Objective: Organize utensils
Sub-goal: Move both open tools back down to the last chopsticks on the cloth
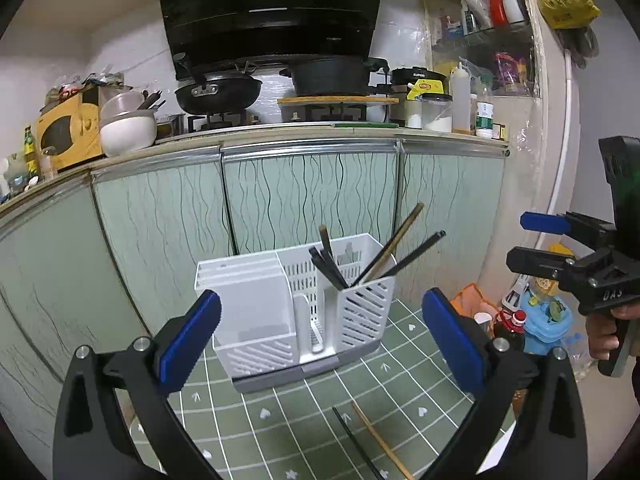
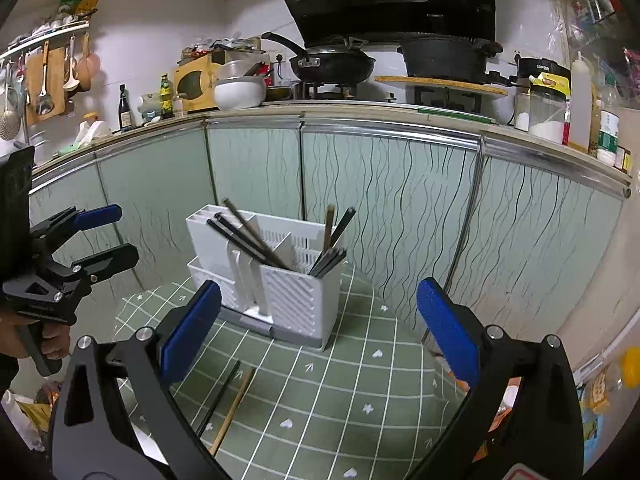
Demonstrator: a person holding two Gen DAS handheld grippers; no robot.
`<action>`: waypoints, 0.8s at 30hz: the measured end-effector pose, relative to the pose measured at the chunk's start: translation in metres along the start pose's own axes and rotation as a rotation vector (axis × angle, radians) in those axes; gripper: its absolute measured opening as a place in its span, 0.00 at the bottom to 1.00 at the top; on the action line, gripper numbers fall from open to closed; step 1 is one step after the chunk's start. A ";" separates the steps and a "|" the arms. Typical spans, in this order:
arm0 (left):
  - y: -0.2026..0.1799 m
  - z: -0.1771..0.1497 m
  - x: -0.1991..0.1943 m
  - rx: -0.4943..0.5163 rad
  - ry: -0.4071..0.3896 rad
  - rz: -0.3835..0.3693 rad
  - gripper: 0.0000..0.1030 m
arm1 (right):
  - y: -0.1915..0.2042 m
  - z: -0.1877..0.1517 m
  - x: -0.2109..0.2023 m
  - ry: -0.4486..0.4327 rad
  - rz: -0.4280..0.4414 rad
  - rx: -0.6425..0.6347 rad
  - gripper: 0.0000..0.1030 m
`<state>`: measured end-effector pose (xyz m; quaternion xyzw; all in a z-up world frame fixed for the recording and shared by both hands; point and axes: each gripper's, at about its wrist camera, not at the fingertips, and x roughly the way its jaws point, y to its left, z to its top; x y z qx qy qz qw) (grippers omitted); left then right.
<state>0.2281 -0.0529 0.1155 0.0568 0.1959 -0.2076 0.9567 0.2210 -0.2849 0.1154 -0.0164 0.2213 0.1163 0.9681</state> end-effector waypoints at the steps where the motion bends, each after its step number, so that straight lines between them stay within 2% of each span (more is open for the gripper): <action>1: -0.001 -0.003 -0.002 -0.005 0.003 0.000 0.96 | 0.002 -0.003 -0.002 0.004 -0.002 -0.003 0.91; 16: 0.001 -0.044 -0.024 -0.045 0.023 0.041 0.96 | 0.017 -0.043 -0.018 0.030 -0.013 -0.027 0.91; 24: 0.006 -0.073 -0.025 -0.080 0.069 0.079 0.96 | 0.020 -0.055 -0.021 0.035 -0.009 -0.020 0.91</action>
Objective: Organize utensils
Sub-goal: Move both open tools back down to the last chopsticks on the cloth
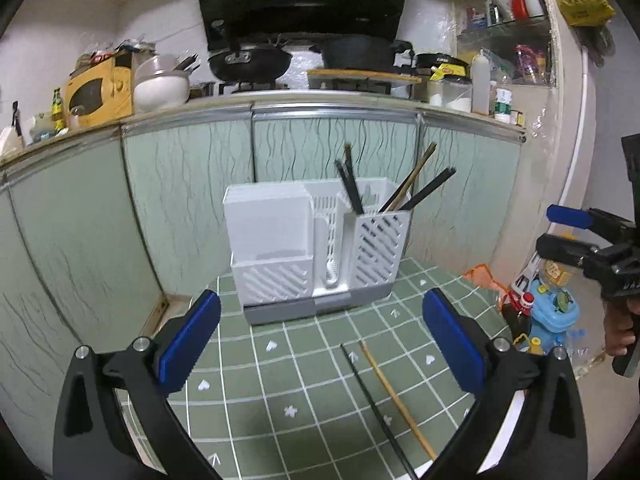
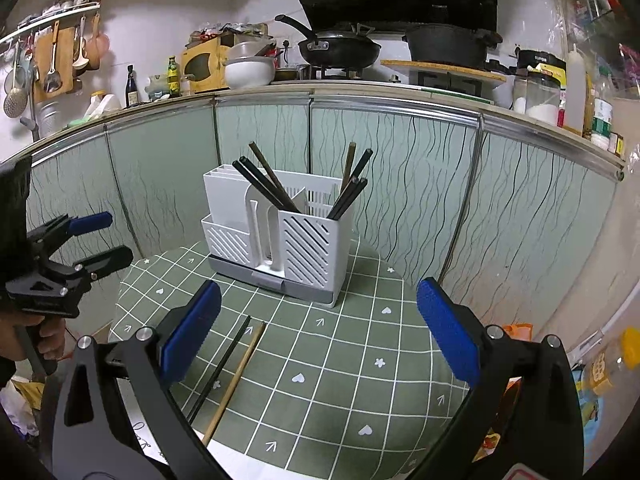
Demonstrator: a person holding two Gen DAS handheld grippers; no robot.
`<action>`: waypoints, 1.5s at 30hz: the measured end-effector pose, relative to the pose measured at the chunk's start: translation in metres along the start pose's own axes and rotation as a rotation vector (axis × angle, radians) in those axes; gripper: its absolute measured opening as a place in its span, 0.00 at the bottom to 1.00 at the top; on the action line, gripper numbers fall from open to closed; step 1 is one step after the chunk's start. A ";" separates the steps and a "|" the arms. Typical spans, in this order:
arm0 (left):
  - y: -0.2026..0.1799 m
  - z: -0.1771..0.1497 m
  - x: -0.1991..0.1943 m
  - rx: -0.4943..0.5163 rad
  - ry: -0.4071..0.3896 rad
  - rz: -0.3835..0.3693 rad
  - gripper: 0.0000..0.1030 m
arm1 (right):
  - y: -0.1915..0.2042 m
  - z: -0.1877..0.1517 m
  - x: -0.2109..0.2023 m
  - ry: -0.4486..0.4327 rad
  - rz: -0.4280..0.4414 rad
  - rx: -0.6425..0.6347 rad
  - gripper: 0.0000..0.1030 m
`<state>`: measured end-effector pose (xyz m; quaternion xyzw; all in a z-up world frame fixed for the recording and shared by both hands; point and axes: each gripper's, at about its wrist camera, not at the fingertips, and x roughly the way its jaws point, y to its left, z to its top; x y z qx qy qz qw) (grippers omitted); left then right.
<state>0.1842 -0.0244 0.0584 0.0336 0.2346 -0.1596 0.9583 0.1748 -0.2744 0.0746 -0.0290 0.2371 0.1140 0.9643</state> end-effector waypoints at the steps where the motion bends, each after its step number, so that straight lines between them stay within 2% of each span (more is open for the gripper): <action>1: 0.001 -0.004 0.001 -0.008 0.008 0.008 0.96 | 0.001 -0.002 0.000 0.001 0.000 0.000 0.91; 10: 0.008 -0.038 0.006 -0.055 0.039 0.026 0.96 | 0.004 -0.018 0.008 0.029 0.001 0.003 0.91; 19: -0.004 -0.062 0.001 0.024 0.039 0.052 0.96 | 0.008 -0.045 0.009 0.029 -0.015 0.004 0.91; 30: -0.018 -0.094 -0.007 0.058 0.032 0.070 0.96 | 0.027 -0.088 0.015 0.049 -0.028 -0.019 0.91; 39: -0.013 -0.122 -0.004 0.025 0.087 0.090 0.96 | 0.044 -0.126 0.031 0.110 0.001 -0.014 0.84; 45: -0.005 -0.136 -0.005 -0.002 0.110 0.113 0.96 | 0.058 -0.145 0.041 0.151 0.032 -0.021 0.75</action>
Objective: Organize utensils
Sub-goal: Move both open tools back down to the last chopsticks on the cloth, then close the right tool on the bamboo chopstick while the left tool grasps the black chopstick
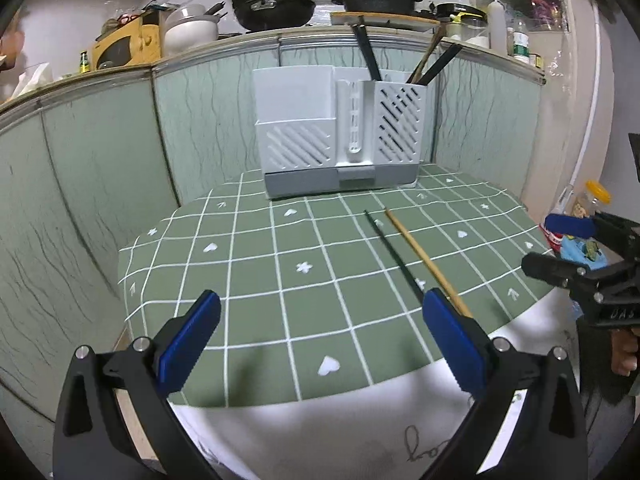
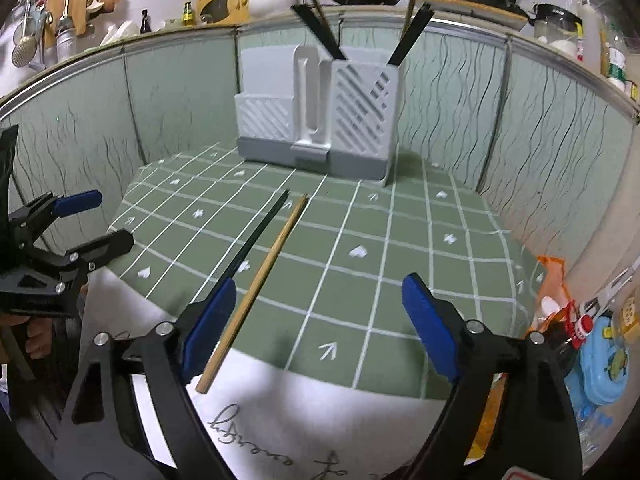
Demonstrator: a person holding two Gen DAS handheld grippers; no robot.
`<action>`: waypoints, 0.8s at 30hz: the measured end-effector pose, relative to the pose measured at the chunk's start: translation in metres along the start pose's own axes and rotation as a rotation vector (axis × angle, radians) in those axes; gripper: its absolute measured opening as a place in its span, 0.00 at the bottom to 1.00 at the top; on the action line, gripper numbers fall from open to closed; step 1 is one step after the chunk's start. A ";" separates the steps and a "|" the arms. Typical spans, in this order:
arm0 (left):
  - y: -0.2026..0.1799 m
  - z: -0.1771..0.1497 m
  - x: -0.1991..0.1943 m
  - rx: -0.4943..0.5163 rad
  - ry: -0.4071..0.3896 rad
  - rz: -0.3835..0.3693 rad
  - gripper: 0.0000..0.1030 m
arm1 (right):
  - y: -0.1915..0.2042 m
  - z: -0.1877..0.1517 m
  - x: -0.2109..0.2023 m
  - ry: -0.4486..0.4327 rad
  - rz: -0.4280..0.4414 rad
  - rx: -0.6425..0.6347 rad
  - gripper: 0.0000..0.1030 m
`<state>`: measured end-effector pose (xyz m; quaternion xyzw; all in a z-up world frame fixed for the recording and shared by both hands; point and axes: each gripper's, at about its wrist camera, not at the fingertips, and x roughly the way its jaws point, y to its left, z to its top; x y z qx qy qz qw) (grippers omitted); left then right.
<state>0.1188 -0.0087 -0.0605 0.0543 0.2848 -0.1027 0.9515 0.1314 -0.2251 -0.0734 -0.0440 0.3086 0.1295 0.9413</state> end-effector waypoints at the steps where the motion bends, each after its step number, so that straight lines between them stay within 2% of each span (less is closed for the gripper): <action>1: 0.002 -0.002 0.000 -0.009 0.002 0.001 0.96 | 0.002 -0.002 0.002 0.007 0.006 -0.001 0.73; 12: 0.009 -0.018 0.001 -0.026 0.029 0.034 0.96 | 0.044 -0.025 0.035 0.096 0.071 -0.051 0.48; 14: 0.007 -0.019 0.000 -0.017 0.024 0.040 0.96 | 0.048 -0.026 0.040 0.099 0.062 -0.052 0.36; 22: -0.002 -0.019 -0.006 0.016 0.008 0.029 0.96 | 0.045 -0.036 0.035 0.109 0.028 0.058 0.18; 24: -0.003 -0.020 -0.003 0.008 0.017 0.018 0.96 | 0.044 -0.041 0.034 0.101 0.015 0.078 0.07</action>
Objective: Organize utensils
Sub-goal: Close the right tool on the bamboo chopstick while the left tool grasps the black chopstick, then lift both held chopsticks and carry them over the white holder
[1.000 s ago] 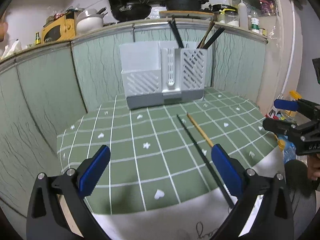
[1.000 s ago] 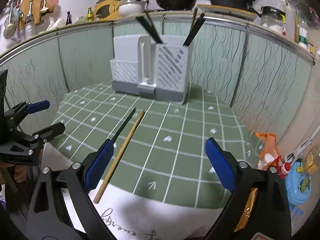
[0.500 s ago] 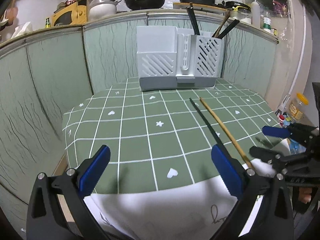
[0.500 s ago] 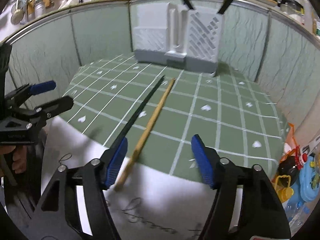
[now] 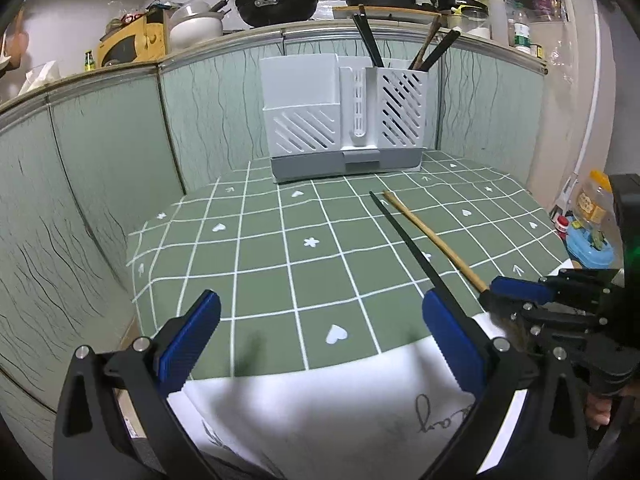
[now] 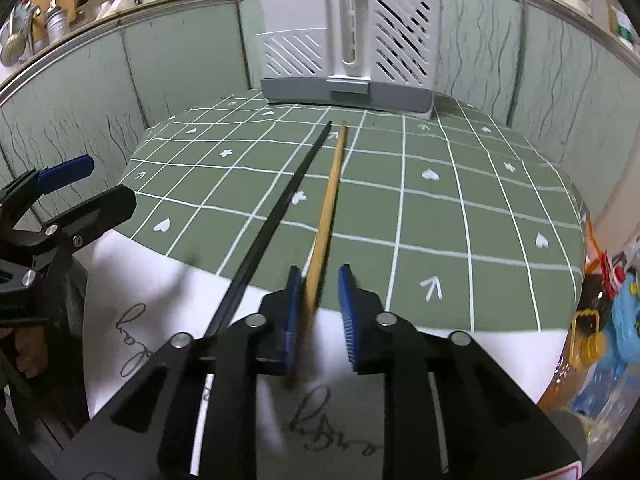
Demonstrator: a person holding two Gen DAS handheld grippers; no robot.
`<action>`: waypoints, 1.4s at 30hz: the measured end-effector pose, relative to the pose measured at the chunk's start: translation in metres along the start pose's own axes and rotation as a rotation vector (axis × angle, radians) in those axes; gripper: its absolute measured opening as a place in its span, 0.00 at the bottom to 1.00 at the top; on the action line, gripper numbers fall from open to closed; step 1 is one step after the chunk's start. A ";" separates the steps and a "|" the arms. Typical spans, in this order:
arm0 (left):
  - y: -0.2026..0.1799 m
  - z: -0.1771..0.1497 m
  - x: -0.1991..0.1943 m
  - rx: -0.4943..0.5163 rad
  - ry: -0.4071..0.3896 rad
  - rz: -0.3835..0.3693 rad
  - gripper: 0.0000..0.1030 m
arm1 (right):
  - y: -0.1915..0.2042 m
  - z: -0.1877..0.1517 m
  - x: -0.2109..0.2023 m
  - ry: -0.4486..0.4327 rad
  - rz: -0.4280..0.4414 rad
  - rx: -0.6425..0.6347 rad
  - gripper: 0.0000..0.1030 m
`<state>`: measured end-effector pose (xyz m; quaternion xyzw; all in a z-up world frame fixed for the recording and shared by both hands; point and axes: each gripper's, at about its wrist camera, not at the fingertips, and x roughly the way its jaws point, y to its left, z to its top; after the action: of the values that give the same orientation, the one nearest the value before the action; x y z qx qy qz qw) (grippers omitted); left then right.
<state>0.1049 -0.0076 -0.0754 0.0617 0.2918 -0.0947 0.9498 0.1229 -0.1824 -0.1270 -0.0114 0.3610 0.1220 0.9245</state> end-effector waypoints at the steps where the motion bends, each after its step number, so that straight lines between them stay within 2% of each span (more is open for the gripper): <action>1: -0.001 -0.001 0.001 -0.003 0.005 -0.003 0.96 | -0.001 0.000 -0.001 -0.004 -0.011 0.006 0.06; 9: -0.012 -0.007 0.004 -0.008 0.022 -0.050 0.96 | -0.016 0.003 -0.009 -0.003 0.004 0.050 0.06; 12: -0.020 -0.007 0.008 -0.017 0.038 -0.093 0.96 | -0.022 0.007 -0.015 -0.013 -0.003 0.054 0.06; 16: -0.039 -0.007 0.011 0.013 0.034 -0.121 0.94 | -0.030 0.009 -0.019 -0.016 -0.022 0.056 0.06; 21: -0.062 -0.008 0.026 0.052 0.069 -0.127 0.74 | -0.045 0.007 -0.024 -0.022 -0.043 0.082 0.06; 24: -0.067 -0.007 0.036 0.057 0.091 -0.133 0.58 | -0.054 0.005 -0.029 -0.028 -0.049 0.095 0.06; 26: -0.072 -0.008 0.043 0.064 0.117 -0.134 0.43 | -0.057 0.004 -0.032 -0.031 -0.050 0.099 0.06; 28: -0.072 -0.009 0.048 0.042 0.125 -0.148 0.35 | -0.060 0.003 -0.035 -0.035 -0.051 0.101 0.06; 31: -0.069 -0.008 0.051 0.017 0.116 -0.095 0.09 | -0.063 0.002 -0.037 -0.039 -0.046 0.108 0.06; 33: -0.063 -0.008 0.053 -0.021 0.117 -0.113 0.07 | -0.064 0.002 -0.039 -0.040 -0.039 0.109 0.06; 39: -0.058 -0.005 0.051 -0.016 0.134 -0.107 0.07 | -0.064 0.000 -0.039 -0.034 -0.033 0.110 0.06; 42: -0.049 -0.001 0.044 -0.023 0.117 -0.104 0.07 | -0.064 0.002 -0.040 -0.028 -0.027 0.109 0.06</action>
<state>0.1294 -0.0616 -0.1046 0.0412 0.3506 -0.1369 0.9256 0.1109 -0.2529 -0.1032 0.0358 0.3540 0.0896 0.9303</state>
